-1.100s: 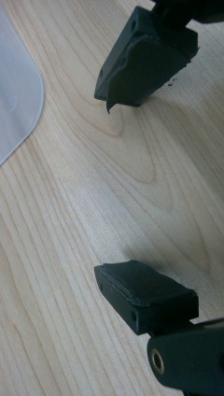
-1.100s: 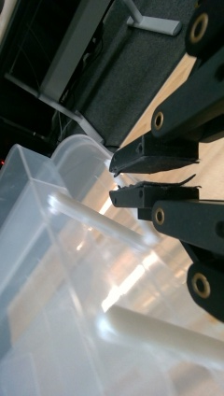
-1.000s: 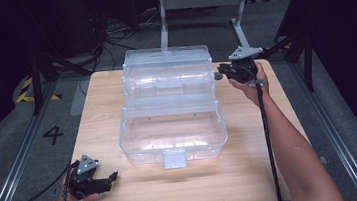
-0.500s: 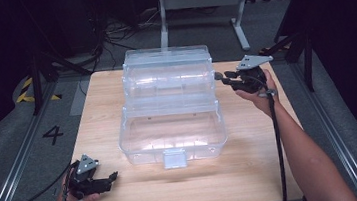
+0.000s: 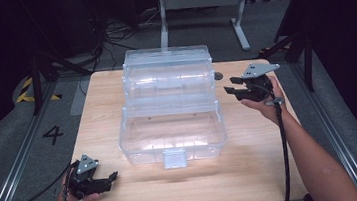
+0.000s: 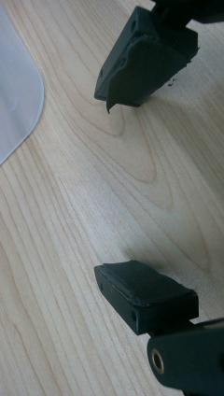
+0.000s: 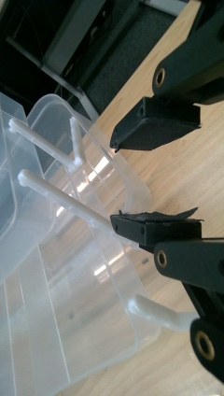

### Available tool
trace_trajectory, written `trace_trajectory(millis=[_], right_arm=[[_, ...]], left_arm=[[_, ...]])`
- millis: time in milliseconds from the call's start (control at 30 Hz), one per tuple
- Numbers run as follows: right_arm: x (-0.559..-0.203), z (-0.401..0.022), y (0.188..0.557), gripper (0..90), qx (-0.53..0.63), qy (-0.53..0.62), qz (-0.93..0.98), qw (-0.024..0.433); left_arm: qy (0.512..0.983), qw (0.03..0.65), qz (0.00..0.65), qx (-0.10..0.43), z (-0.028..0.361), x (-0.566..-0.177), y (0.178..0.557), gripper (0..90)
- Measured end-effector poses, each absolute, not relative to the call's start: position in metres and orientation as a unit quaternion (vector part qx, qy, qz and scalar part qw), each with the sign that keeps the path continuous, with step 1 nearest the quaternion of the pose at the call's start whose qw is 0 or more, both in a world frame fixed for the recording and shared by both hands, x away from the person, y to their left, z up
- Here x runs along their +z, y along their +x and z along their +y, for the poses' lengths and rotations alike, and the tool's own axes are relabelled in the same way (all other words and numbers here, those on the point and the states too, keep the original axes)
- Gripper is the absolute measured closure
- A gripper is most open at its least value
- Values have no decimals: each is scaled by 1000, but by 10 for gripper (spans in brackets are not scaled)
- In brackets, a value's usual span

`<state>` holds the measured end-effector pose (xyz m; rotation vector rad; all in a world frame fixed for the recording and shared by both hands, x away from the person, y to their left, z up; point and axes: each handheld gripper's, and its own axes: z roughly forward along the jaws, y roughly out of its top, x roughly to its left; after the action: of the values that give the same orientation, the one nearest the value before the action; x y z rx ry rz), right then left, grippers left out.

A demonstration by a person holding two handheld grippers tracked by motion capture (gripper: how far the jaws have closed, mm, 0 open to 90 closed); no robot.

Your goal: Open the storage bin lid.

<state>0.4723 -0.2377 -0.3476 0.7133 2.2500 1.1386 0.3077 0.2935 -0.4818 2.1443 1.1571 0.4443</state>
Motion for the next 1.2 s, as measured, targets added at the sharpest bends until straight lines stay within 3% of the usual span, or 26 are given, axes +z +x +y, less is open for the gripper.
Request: trace_trajectory(millis=[467, 1067, 1200], right_arm=[[-357, -253, 450, 422, 397, 279, 837, 252], [-375, -270, 416, 387, 380, 269, 842, 272], [-385, -273, 407, 345, 361, 272, 846, 282]], left_arm=[[819, 326, 440, 173, 294, -482, 308, 149], [819, 325, 440, 174, 294, -482, 308, 149], [819, 325, 440, 174, 294, -482, 308, 149]])
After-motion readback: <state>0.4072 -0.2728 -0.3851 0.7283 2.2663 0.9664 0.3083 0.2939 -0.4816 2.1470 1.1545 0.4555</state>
